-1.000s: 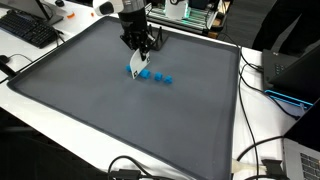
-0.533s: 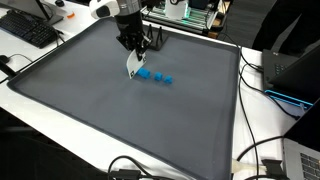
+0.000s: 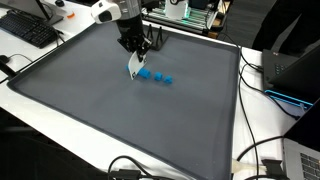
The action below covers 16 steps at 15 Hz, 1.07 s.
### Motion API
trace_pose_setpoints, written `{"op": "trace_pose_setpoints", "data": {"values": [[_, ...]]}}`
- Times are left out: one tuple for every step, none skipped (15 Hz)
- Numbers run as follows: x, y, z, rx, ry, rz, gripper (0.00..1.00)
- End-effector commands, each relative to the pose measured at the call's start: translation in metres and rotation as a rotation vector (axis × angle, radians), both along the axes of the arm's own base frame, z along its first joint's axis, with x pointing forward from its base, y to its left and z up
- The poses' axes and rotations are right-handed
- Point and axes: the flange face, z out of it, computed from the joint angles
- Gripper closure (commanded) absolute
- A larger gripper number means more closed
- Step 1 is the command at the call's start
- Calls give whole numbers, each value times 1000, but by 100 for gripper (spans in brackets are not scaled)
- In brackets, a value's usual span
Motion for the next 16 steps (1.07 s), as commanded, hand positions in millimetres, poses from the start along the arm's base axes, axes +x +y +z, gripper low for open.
{"op": "trace_pose_setpoints", "data": {"values": [[-8,1,-16,24,43,26,99],[-10,1,-20,24,50,30,99],[-11,1,-23,25,53,33,99],[-13,1,-27,27,59,36,99],[-14,1,-30,29,61,39,99],[-15,0,-33,30,65,39,99],[-16,0,-34,31,66,40,99],[-17,0,-36,33,67,39,99],[-17,0,-38,34,68,40,99],[-17,0,-40,36,68,40,99],[-18,0,-42,37,71,40,99],[-19,-1,-44,40,73,40,99],[-19,-1,-46,40,77,40,99],[-20,0,-48,42,81,40,99],[-21,0,-50,44,87,41,99],[-22,2,-50,54,91,40,99]]}}
